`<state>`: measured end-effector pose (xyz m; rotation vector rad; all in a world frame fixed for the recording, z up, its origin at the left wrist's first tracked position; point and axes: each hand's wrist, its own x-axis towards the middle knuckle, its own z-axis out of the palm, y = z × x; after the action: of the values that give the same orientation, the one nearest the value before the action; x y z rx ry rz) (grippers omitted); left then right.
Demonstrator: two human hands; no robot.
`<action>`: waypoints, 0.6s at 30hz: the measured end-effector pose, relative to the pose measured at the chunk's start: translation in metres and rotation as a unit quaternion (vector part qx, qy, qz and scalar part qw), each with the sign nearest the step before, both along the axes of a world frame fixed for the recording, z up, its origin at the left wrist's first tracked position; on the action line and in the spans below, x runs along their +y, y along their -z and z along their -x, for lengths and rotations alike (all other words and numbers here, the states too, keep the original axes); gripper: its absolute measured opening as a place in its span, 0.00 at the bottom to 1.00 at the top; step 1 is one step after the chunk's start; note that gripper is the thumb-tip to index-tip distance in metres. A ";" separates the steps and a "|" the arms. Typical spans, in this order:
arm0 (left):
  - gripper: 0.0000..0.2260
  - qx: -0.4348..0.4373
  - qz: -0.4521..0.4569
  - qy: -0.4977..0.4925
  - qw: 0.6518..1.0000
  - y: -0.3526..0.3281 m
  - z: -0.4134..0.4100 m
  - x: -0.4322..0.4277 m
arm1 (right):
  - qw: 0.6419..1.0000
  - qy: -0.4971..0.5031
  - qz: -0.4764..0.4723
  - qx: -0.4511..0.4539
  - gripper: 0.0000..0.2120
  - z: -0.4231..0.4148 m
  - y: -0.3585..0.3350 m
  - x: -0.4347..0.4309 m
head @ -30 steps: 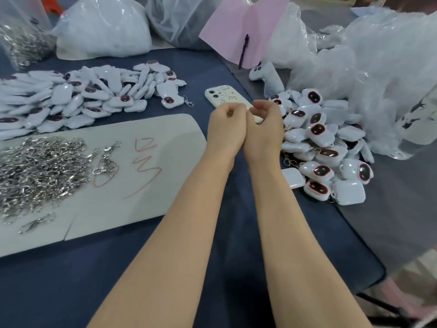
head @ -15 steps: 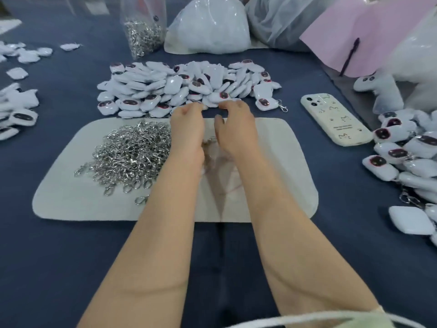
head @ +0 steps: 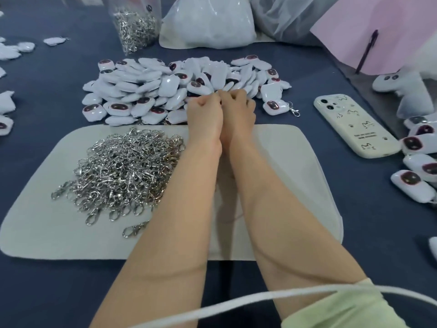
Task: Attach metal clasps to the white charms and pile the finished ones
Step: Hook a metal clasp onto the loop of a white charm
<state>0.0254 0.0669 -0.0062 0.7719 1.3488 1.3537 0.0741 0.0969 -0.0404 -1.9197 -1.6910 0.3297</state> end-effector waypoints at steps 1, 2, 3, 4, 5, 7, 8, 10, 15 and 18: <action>0.05 0.002 0.001 0.000 1.000 0.001 0.000 0.001 | 1.000 0.004 -0.005 -0.005 0.20 0.000 0.000 -0.001; 0.04 0.001 0.001 -0.001 1.000 0.003 0.000 0.001 | 1.000 0.007 -0.008 -0.007 0.18 0.001 0.000 -0.001; 0.04 -0.004 0.003 -0.002 1.000 0.003 0.001 0.001 | 1.000 0.007 -0.010 -0.008 0.17 0.001 0.000 -0.002; 0.03 -0.014 0.005 -0.002 1.000 0.004 0.001 0.001 | 1.000 0.006 -0.009 -0.006 0.16 0.001 0.000 -0.003; 0.02 -0.025 0.008 -0.002 1.000 0.004 0.002 0.001 | 1.000 0.005 -0.006 -0.001 0.16 0.001 -0.001 -0.004; 0.03 -0.041 0.016 -0.004 0.999 0.003 0.002 -0.001 | 0.999 0.015 -0.002 0.030 0.15 -0.002 -0.005 -0.006; 0.03 -0.045 0.020 -0.002 0.999 0.002 0.002 -0.002 | 0.998 0.024 -0.004 0.062 0.14 -0.003 -0.008 -0.007; 0.02 -0.041 0.027 0.012 0.999 0.000 0.001 -0.008 | 0.986 0.026 -0.023 0.160 0.12 -0.005 -0.014 -0.014; 0.11 -0.045 0.017 0.053 0.997 -0.003 -0.001 -0.020 | 0.974 -0.040 -0.054 0.215 0.10 -0.015 -0.030 -0.045; 0.05 -0.052 -0.005 0.048 0.998 -0.004 0.002 -0.033 | 0.970 -0.109 -0.051 0.211 0.14 -0.026 -0.037 -0.067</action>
<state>0.0232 0.0343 -0.0025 0.7532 1.2110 1.3071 0.0999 0.0301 -0.0033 -1.4631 -1.5931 0.6708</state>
